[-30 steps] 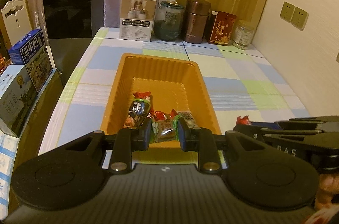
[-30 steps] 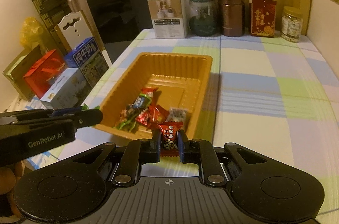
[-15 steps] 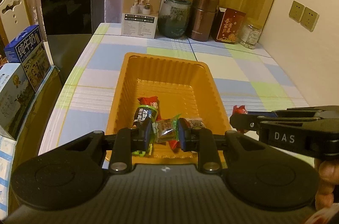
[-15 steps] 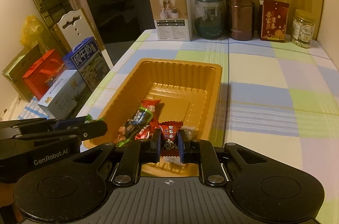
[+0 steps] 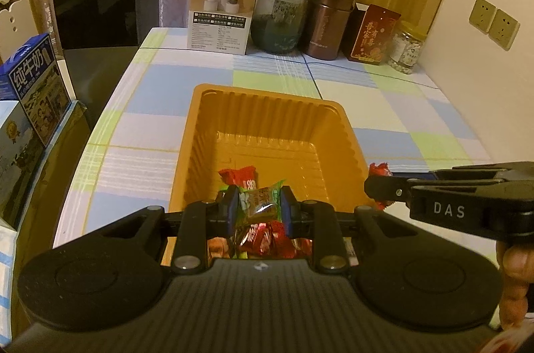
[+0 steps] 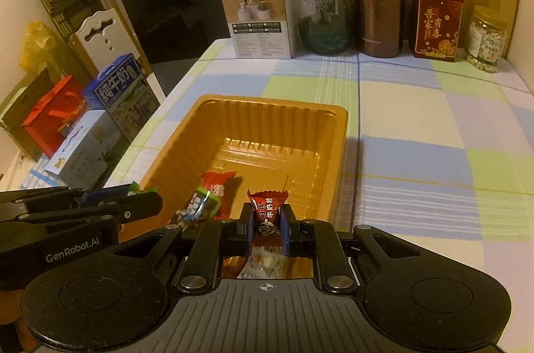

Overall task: Organize snacks
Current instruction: 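Carry both held candies back over the orange tray, then lower both candies into the tray and open the left then right tool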

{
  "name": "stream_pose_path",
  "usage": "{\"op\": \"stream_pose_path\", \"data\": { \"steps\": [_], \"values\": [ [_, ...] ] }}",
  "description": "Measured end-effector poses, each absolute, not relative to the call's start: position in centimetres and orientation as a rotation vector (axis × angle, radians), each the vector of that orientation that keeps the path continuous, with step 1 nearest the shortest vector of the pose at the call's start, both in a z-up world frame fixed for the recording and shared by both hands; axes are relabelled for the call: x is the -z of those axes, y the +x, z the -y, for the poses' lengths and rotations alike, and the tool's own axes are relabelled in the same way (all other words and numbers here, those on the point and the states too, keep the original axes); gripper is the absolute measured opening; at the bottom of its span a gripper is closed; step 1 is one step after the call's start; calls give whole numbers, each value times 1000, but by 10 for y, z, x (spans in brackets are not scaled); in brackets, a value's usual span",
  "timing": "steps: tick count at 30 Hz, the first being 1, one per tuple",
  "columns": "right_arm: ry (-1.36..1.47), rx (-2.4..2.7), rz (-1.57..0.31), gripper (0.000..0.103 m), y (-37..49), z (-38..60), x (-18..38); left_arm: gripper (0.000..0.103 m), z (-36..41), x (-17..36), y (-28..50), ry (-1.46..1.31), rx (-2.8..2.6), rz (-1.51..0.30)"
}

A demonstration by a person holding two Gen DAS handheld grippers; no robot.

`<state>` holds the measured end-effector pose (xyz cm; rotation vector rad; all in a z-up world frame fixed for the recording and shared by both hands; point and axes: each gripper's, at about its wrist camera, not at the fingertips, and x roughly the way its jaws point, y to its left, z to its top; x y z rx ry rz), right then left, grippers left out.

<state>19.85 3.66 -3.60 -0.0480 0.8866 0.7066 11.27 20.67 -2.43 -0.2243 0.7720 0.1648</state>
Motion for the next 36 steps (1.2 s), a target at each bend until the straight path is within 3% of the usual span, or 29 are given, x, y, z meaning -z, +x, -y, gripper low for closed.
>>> {"op": "stream_pose_path", "data": {
  "steps": [31,34,36],
  "values": [
    [11,-690,-957,16,255,-53,61,23,-222,45,187,-183,-140,-819],
    [13,-690,-957,17,256,-53,61,25,-221,46,188,-185,-133,-822],
    [14,-690,-958,16,256,-53,61,33,-221,46,189,-178,-145,-823]
  ]
}}
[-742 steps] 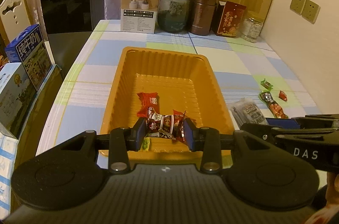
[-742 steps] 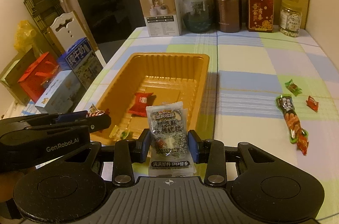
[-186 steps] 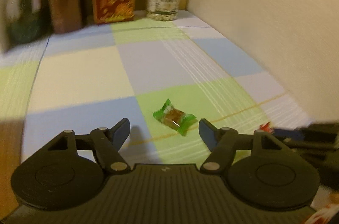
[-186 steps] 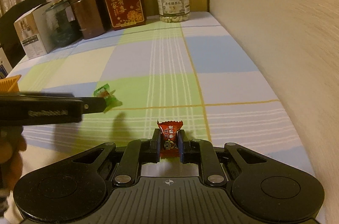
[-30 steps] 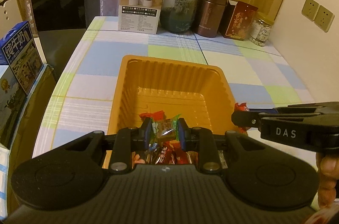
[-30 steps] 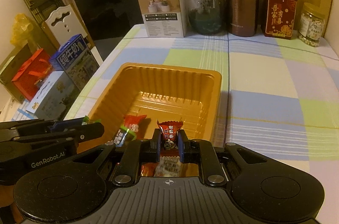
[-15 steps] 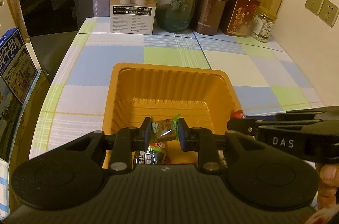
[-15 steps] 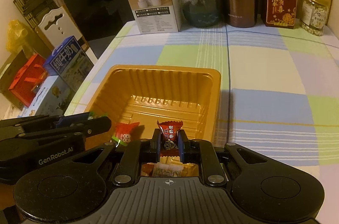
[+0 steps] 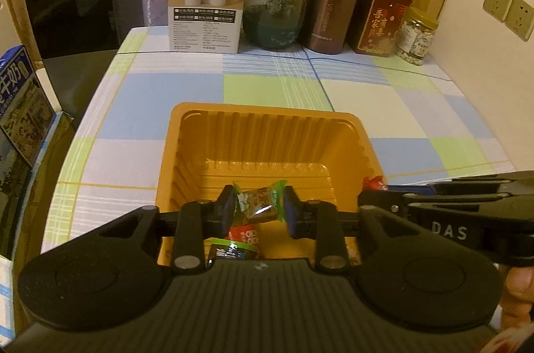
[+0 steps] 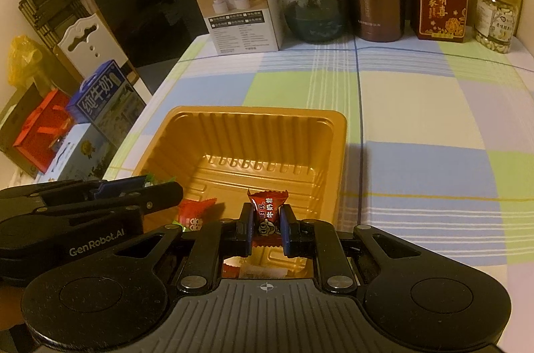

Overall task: Organize snacks
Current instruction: 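Lower both candies into the tray and open the left then right tool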

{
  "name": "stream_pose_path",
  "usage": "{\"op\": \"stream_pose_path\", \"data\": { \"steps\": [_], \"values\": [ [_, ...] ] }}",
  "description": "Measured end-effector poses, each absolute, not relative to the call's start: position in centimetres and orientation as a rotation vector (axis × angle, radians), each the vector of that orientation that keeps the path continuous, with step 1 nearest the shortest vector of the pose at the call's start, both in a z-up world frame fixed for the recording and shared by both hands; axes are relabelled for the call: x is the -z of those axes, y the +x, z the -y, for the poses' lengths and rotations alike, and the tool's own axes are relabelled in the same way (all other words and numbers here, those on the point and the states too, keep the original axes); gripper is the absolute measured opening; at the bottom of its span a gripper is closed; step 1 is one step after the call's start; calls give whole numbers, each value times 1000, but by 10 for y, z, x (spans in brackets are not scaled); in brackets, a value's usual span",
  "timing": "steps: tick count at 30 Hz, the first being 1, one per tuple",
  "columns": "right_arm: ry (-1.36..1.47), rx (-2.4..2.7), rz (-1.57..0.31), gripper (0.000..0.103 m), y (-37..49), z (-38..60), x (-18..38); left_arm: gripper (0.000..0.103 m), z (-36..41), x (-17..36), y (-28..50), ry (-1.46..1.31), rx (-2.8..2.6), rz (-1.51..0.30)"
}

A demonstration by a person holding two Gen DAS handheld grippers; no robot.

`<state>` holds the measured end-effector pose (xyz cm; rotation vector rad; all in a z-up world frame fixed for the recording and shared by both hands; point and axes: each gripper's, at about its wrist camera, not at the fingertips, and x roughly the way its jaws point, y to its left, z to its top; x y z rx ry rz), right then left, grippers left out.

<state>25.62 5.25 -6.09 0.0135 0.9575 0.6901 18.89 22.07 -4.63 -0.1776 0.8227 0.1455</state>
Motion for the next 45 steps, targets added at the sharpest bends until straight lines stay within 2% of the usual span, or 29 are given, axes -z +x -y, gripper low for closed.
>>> {"op": "stream_pose_path", "data": {
  "steps": [37,38,39,40,41,42,45],
  "values": [
    [106,-740,-968,18,255,-59,48,35,-228,40,165,-153,-179,-823],
    [122,-746,-965,25,255,-58,47,36,-228,40,164,-147,-182,-823],
    [130,-746,-959,42,255,-58,46,37,-228,40,164,-139,-184,-824],
    [139,-743,-950,51,255,-56,45,40,-227,40,163,-133,-186,-824],
    [151,-735,-941,55,254,-54,44,46,-227,40,162,-129,-187,-824],
    [156,-727,-938,55,254,-52,43,48,-226,40,161,-129,-189,-823],
    [122,-704,-918,55,250,-48,38,49,-226,39,157,-130,-195,-824]
  ]
}}
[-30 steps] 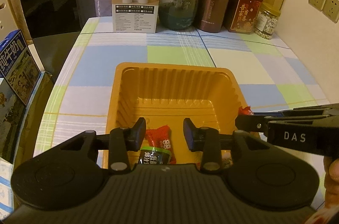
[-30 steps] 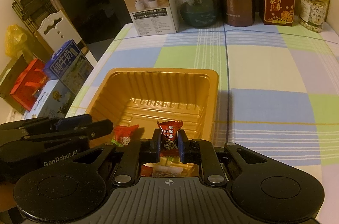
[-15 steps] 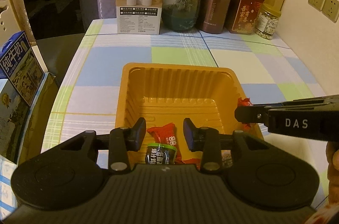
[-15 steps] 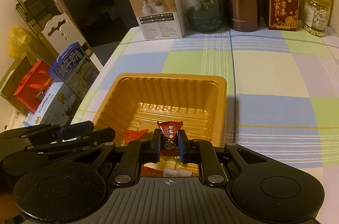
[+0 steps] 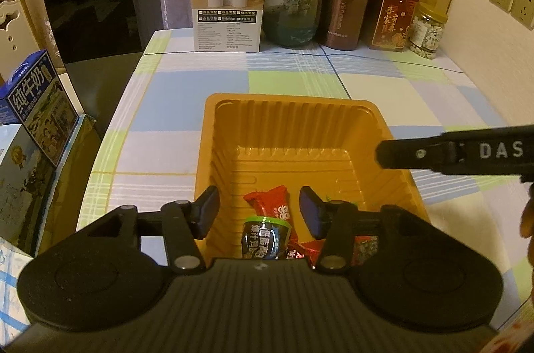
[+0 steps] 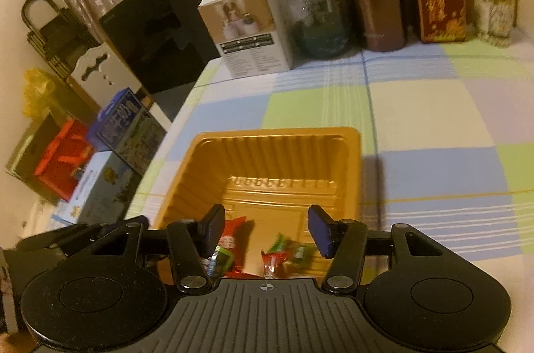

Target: Organize snacks

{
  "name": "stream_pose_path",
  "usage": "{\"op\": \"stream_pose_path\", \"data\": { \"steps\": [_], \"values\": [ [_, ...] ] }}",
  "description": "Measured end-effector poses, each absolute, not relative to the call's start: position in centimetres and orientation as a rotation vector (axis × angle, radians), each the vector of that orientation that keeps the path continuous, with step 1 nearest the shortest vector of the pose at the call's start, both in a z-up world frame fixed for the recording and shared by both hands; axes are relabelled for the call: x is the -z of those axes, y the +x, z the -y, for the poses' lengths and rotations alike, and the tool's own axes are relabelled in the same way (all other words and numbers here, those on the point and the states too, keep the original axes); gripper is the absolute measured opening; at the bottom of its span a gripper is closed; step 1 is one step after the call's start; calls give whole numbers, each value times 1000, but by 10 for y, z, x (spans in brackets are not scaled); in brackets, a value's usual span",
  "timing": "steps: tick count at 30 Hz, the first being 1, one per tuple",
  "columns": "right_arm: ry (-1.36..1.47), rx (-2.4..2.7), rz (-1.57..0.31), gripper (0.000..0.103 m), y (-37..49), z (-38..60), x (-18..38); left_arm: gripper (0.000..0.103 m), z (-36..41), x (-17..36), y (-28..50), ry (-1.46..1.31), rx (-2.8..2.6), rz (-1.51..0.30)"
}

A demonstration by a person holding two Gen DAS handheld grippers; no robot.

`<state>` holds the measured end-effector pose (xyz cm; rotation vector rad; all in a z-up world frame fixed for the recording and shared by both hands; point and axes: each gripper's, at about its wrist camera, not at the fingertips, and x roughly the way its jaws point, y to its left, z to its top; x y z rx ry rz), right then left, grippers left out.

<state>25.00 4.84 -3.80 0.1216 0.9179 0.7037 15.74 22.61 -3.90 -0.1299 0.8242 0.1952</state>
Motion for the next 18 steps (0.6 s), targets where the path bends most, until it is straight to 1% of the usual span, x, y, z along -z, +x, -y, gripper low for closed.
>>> {"op": "stream_pose_path", "data": {
  "steps": [3,4,6,7,8,12,14,18],
  "values": [
    [90,-685,-893,55,242,-41,32,53,-225,37,152,-135,-204,-823],
    [89,-680,-890,55,240,-39,31,56,-224,36,150,-135,-206,-822],
    [92,-661,-889,55,235,-31,28,66,-221,32,145,-132,-212,-817],
    [86,-650,-887,55,232,-27,26,76,-220,30,141,-131,-219,-811],
    [78,-642,-884,55,228,-24,25,83,-219,28,137,-130,-223,-805],
    [62,-623,-881,55,209,-9,19,90,-212,18,118,-127,-230,-791],
    [71,-613,-884,56,199,-1,16,95,-209,12,108,-120,-237,-784],
    [73,-605,-895,59,178,10,11,99,-201,0,84,-121,-242,-772]
  ]
}}
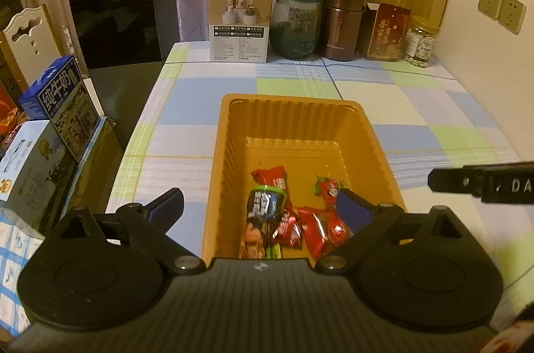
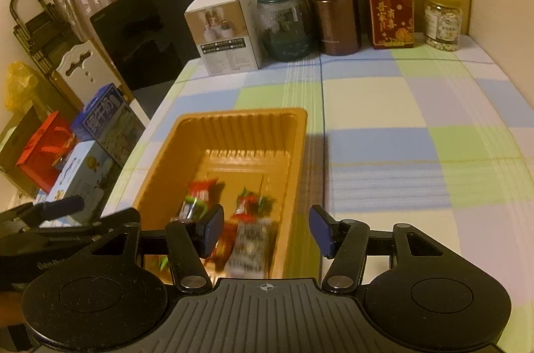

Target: Organize snacks

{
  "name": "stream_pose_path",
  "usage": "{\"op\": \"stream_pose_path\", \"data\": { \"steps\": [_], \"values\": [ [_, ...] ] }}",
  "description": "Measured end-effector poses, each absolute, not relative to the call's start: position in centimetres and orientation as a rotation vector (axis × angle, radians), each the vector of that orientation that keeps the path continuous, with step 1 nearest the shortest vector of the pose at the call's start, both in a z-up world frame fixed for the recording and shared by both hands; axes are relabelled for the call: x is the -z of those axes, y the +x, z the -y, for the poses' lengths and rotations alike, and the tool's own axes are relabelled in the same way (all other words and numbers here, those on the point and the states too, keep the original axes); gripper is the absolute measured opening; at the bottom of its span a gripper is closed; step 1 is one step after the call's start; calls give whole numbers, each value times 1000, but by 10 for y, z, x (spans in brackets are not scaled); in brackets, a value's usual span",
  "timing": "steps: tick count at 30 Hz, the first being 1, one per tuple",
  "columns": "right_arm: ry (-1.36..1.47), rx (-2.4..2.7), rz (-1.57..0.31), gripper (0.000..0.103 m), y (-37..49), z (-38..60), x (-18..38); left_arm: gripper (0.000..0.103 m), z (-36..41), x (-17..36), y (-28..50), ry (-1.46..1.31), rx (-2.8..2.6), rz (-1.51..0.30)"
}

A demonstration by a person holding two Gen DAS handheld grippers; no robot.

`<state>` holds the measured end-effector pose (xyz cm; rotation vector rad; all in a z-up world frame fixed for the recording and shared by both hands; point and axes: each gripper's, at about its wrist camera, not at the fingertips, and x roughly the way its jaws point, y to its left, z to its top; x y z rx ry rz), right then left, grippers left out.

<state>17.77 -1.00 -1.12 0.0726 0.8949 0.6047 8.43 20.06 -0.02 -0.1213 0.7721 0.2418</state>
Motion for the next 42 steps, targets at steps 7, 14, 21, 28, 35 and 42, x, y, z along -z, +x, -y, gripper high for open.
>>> {"op": "stream_pose_path", "data": {
  "steps": [7,14,21,28,35,42],
  "values": [
    [64,-606,-901,70,134,27,4,102,-182,-18,42,-124,-260,-749],
    [42,-576,-897,74,93,45,-2,103,-162,-24,1,-152,-258,-775],
    [8,-557,-897,76,53,63,-2,103,-142,-24,-36,-173,-244,-799],
    [21,-531,-899,77,22,83,-3,103,-121,-30,-62,-161,-244,-793],
    [9,-501,-864,77,-11,99,-13,103,-104,-33,-84,-165,-261,-796],
    [17,-491,-851,77,-28,110,-17,103,-95,-41,-97,-154,-260,-763]
  ]
}}
